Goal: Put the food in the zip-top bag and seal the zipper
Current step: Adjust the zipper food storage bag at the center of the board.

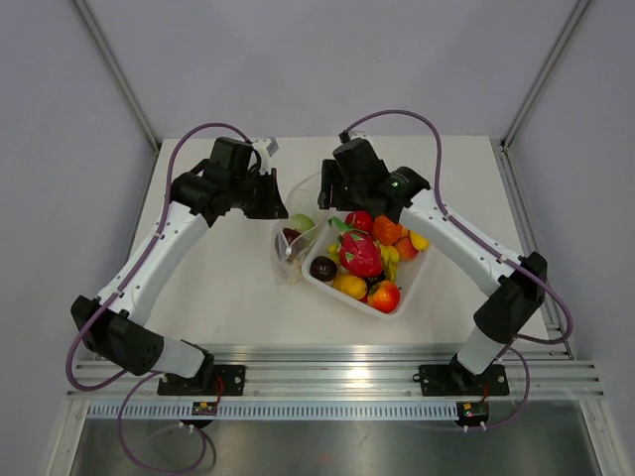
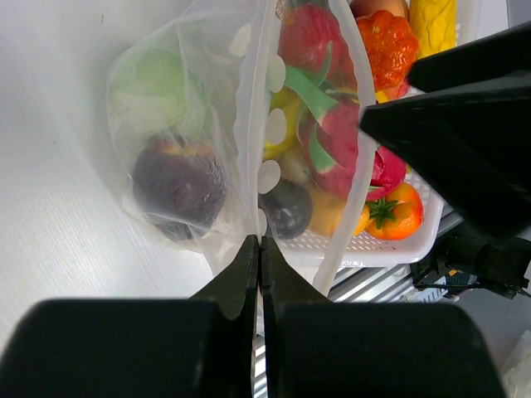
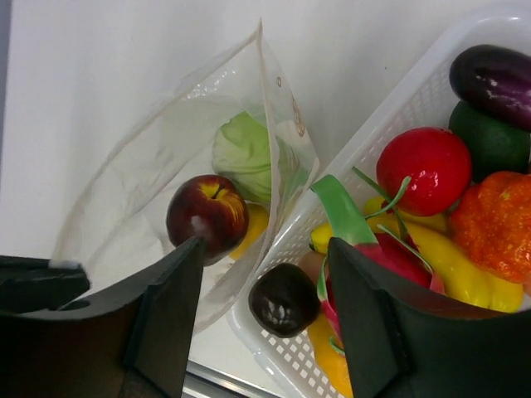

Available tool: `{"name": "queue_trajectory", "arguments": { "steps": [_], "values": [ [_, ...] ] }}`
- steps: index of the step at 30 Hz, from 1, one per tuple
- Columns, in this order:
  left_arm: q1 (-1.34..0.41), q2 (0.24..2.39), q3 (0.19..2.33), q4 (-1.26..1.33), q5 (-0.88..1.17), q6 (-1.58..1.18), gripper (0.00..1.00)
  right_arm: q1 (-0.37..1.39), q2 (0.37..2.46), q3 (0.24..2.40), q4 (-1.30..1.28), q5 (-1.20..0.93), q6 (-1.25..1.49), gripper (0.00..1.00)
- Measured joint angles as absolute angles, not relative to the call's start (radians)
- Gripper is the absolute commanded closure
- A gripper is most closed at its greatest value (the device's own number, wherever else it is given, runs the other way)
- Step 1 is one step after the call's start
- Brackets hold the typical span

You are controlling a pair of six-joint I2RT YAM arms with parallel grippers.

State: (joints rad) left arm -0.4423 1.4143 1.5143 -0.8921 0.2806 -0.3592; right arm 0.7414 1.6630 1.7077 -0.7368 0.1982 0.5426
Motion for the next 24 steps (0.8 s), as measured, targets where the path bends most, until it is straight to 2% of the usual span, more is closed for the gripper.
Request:
{"name": "queue_trajectory", "arguments": {
  "steps": [1, 3, 4, 7, 15, 19, 20, 24],
  "values": [
    [-0.442, 1.413, 1.514, -0.892, 0.28, -0.359, 1.0, 0.741, 1.678, 1.708, -0.737, 0.189, 0.541, 0.48],
    [-0.442, 1.41, 1.514, -0.892, 0.279, -0.359, 1.0, 0.741, 1.718, 1.708, -0.738, 0.161, 0.535, 0.71],
    [-0.442, 1.407, 1.514, -0.893, 0.278, -0.359, 1.0, 0.741, 1.734, 1.708, -0.738, 0.152, 0.535, 0.89],
    [-0.442, 1.401, 1.521, -0.909, 0.246, -0.348, 1.0, 0.741, 1.76, 1.708, -0.739, 0.128, 0.538, 1.0],
    [-0.382, 1.397, 1.632, -0.963, 0.197, -0.321, 1.0, 0.741, 1.761, 1.747, -0.723, 0.135, 0.538, 1.0],
    [-0.361, 1.385, 1.618, -0.947, 0.202, -0.321, 1.0, 0.731, 1.761, 1.748, -0.712, 0.145, 0.543, 0.99],
    [-0.361, 1.382, 1.597, -0.933, 0.208, -0.322, 1.0, 0.727, 1.762, 1.748, -0.71, 0.146, 0.546, 0.96],
    [-0.362, 1.385, 1.508, -0.912, 0.234, -0.326, 1.0, 0.713, 1.786, 1.765, -0.707, 0.147, 0.556, 0.5]
  ]
}}
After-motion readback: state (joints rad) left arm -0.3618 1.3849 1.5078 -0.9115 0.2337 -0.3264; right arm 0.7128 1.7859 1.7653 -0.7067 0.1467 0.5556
